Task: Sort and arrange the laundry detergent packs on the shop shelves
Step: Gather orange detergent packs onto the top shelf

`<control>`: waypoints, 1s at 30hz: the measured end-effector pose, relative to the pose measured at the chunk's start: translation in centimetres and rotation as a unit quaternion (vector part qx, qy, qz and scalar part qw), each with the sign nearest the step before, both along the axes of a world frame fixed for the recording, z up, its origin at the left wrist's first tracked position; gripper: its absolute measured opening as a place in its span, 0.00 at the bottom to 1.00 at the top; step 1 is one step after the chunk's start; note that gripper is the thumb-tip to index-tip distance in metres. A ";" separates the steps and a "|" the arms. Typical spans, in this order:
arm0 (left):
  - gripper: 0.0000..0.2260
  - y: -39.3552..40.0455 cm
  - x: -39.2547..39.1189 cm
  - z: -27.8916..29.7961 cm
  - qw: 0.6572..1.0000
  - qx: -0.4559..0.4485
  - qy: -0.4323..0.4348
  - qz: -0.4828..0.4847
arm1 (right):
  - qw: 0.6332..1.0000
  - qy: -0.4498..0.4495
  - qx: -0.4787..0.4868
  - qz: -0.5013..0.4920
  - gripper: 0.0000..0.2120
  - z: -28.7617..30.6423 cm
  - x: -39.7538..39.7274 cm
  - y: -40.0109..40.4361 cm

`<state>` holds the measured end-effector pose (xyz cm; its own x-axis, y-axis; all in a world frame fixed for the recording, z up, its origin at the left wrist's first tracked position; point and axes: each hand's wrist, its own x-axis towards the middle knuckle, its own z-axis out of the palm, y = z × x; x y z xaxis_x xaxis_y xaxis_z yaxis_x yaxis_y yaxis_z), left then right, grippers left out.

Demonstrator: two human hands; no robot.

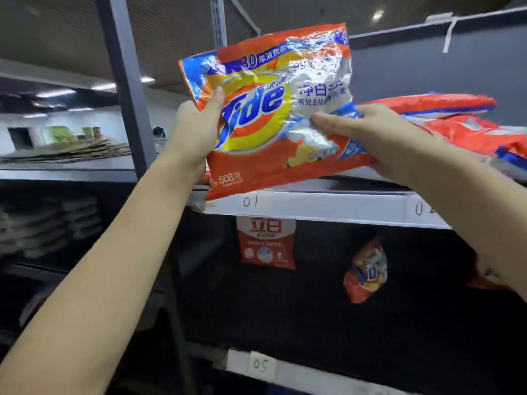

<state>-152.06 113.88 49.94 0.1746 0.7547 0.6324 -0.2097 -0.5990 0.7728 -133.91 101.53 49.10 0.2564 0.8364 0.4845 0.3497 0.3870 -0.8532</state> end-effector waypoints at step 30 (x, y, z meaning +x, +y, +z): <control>0.12 27.3 8.8 4.9 0.902 -0.032 0.399 0.161 | 0.807 -0.395 -0.207 -0.387 0.13 9.0 6.2 25.2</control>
